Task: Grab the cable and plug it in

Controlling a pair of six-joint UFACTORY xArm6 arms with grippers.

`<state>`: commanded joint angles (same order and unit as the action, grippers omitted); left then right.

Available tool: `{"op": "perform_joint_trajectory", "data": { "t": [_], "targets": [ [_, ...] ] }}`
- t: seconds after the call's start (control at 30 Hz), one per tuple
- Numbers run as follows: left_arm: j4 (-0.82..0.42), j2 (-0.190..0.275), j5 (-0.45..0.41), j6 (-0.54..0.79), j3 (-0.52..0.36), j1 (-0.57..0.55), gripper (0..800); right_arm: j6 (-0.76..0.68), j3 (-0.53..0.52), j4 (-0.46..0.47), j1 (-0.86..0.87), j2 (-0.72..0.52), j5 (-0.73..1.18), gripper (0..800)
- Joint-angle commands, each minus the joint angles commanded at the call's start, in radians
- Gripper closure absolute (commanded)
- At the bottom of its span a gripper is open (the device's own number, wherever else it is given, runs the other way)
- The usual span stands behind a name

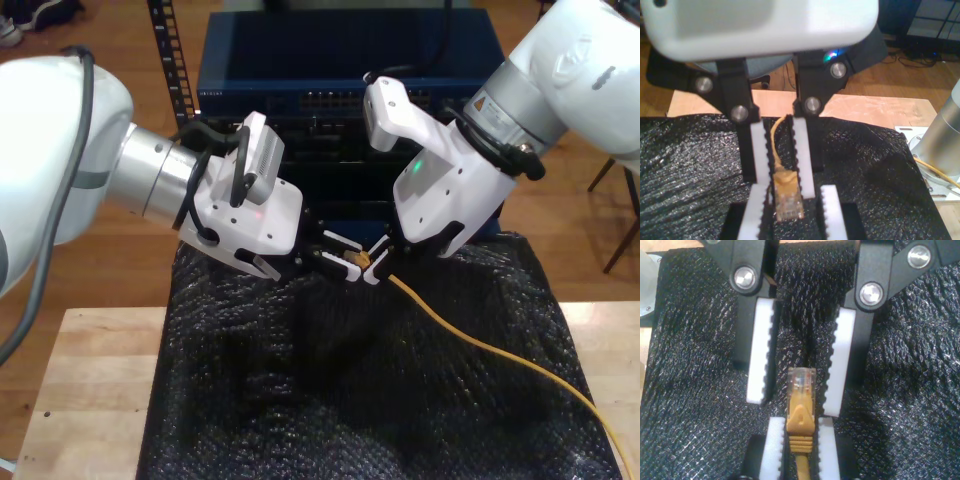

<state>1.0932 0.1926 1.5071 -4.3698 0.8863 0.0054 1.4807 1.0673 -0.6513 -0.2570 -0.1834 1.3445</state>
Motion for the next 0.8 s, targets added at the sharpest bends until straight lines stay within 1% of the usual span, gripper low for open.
{"op": "perform_joint_trajectory", "data": {
  "t": [0.13, 0.3, 0.57, 0.6, 0.7, 0.8],
  "targets": [
    [0.000, 0.000, 0.000, -0.006, 0.002, 0.000, 582, 0.000, 0.000, 0.000, 0.000, 0.000, 0.000, 792],
    [0.000, 0.000, 0.003, -0.048, 0.002, 0.000, 582, 0.000, 0.000, 0.000, 0.000, 0.000, 0.000, 792],
    [-0.002, 0.000, 0.006, -0.052, 0.002, 0.000, 583, 0.000, 0.000, 0.000, 0.002, -0.002, 0.000, 792],
    [-0.002, 0.000, 0.006, -0.052, 0.002, 0.000, 587, 0.000, 0.000, 0.000, 0.000, -0.002, 0.000, 792],
    [-0.002, 0.000, 0.006, -0.052, 0.002, 0.000, 649, 0.000, 0.000, 0.000, 0.000, -0.002, 0.000, 791],
    [-0.002, 0.000, 0.005, -0.052, 0.002, 0.000, 685, 0.000, 0.000, 0.000, 0.000, -0.002, 0.000, 790]
  ]
}}
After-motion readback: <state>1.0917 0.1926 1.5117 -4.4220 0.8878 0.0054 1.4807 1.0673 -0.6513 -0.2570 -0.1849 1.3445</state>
